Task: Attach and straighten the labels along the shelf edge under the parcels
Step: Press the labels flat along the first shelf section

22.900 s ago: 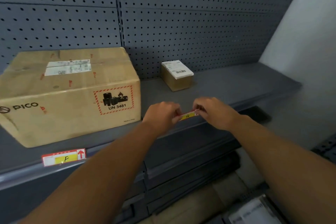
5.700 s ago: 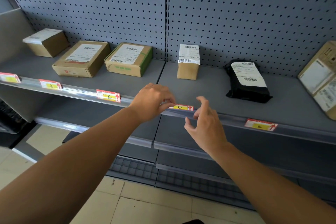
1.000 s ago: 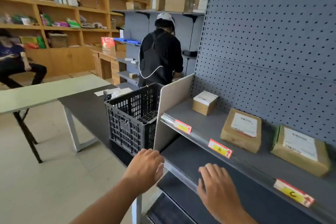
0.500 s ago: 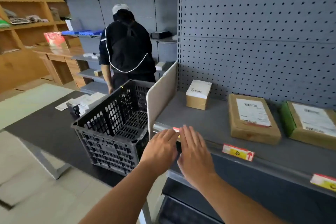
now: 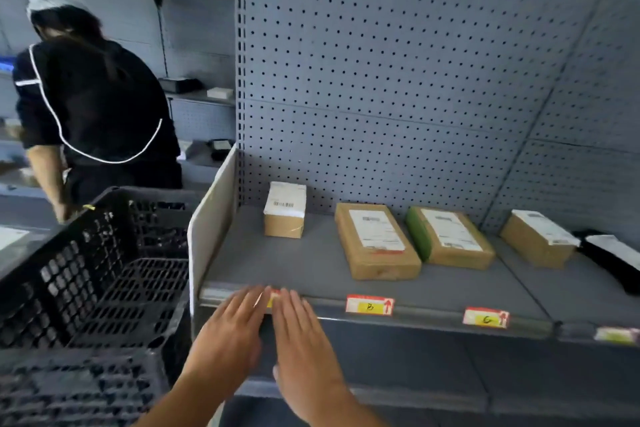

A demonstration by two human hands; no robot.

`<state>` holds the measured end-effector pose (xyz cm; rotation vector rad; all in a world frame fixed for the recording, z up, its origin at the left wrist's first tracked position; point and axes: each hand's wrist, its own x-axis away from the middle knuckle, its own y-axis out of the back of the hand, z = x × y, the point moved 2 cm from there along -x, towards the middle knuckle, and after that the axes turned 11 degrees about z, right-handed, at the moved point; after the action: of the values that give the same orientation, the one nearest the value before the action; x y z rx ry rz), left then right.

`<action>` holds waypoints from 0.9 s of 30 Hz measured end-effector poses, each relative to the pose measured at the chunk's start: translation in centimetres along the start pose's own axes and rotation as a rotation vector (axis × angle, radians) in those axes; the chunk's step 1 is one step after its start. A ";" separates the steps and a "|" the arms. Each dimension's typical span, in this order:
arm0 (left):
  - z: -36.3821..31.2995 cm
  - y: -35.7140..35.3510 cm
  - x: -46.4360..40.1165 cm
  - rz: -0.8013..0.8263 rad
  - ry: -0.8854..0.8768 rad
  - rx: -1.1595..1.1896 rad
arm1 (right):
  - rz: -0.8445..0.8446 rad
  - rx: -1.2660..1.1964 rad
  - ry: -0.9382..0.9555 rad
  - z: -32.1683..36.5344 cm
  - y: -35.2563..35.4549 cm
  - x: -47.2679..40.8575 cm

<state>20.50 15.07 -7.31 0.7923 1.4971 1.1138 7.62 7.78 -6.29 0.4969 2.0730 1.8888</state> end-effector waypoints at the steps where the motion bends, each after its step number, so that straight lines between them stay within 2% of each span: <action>1: 0.1 -0.5 0.2 0.004 -0.005 -0.011 | 0.036 -0.009 -0.016 -0.1 -0.3 -0.2; 2: 0.3 -0.9 0.4 0.006 -0.006 -0.009 | 0.072 -0.028 -0.016 0.0 -0.7 -0.4; 5: 0.5 -1.4 0.3 -0.010 0.007 0.045 | 0.040 -0.016 -0.006 -0.5 -1.5 -1.2; 12: 1.3 -2.3 -0.4 -0.210 -0.066 -0.040 | 0.057 -0.086 -0.010 -0.4 -0.6 -1.7; 17: 1.3 -2.2 -0.9 -0.112 -0.020 -0.034 | 0.019 -0.110 0.002 -0.1 1.0 -1.6; 22: 1.8 -2.2 -0.7 -0.021 -0.023 -0.034 | -0.089 -0.114 0.008 -0.2 2.1 -1.4; 27: 0.9 -1.6 -0.6 -0.066 0.008 -0.037 | -0.095 -0.121 -0.005 -0.4 2.3 -1.0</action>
<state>21.60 14.19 -8.57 0.7092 1.4947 1.0934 8.47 7.13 -3.95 0.3676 1.9284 1.9410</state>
